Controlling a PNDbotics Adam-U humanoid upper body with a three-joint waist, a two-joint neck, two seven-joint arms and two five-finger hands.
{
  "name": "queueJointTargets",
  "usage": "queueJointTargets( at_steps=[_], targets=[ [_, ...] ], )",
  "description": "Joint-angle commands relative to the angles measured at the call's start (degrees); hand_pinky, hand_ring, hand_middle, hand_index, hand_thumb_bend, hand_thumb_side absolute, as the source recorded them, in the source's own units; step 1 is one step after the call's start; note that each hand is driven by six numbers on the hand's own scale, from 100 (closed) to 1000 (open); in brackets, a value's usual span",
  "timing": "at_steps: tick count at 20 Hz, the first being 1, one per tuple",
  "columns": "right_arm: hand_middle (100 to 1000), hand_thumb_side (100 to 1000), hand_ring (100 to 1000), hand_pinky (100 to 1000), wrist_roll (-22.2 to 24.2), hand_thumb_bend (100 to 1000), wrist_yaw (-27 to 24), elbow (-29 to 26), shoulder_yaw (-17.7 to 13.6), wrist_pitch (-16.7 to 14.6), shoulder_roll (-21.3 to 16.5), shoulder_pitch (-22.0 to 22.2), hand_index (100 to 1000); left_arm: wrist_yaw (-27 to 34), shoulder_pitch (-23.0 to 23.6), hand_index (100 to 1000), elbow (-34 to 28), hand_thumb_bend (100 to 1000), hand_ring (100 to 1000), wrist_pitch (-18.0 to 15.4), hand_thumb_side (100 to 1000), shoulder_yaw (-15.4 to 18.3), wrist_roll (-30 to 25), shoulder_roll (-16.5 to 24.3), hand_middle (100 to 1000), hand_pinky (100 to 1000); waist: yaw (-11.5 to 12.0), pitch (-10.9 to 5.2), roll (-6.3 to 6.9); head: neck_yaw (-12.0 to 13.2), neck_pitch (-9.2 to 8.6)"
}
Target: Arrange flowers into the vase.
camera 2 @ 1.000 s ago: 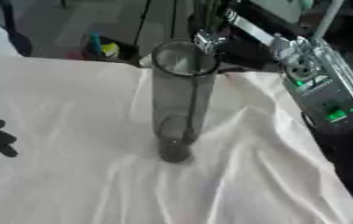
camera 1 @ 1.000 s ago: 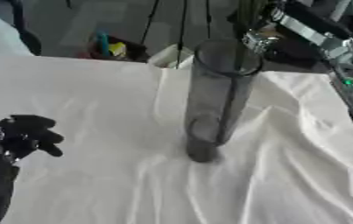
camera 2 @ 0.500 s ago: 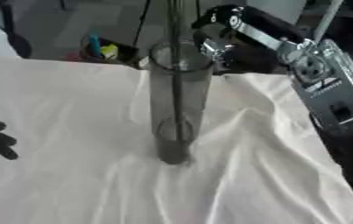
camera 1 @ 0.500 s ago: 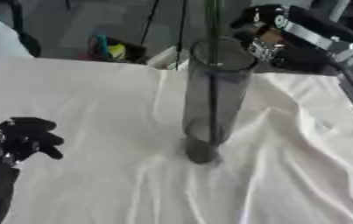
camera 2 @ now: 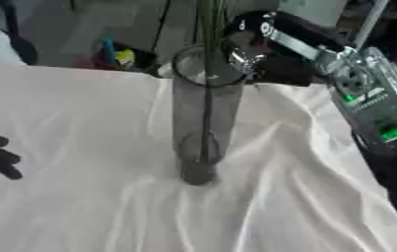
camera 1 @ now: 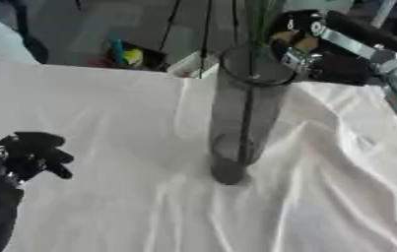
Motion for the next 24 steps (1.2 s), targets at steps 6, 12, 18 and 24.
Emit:
queueJointTargets(
  at_steps=[6,12,18,24],
  targets=[
    [828,1000,1000,761,-0.1,100,0.0,-1.7,-1.7,-0.1,-2.5,0.0,870,-0.2,-0.8,708,-1.0,100,628,-0.2,1000,-0.4,-0.3,0.2,673,522,0.0,-0.05,-0.22,0.2,-0.81],
    [826,1000,1000,758,-2.2,100,-1.1,-3.3,-3.6,1.2,-3.5,1.2,869,-0.3,-0.8,708,-1.0,100,629,-0.2,1000,-0.3,-0.3,0.2,674,522,-0.2,-0.05,-0.14,0.4,-0.78],
    [828,1000,1000,756,-5.1,100,-2.9,-5.5,-6.6,3.2,-4.6,3.0,868,-0.4,-0.8,708,-1.0,100,630,-0.3,1000,-0.2,-0.2,0.3,675,522,-0.5,-0.02,0.00,0.7,-0.73],
    [814,1000,1000,743,-9.2,100,-5.4,-8.6,-10.8,5.6,-4.9,6.0,854,-0.6,-0.8,709,-1.0,100,632,-0.5,1000,0.1,0.1,0.4,678,523,-0.8,0.07,0.23,1.1,0.08]
  ],
)
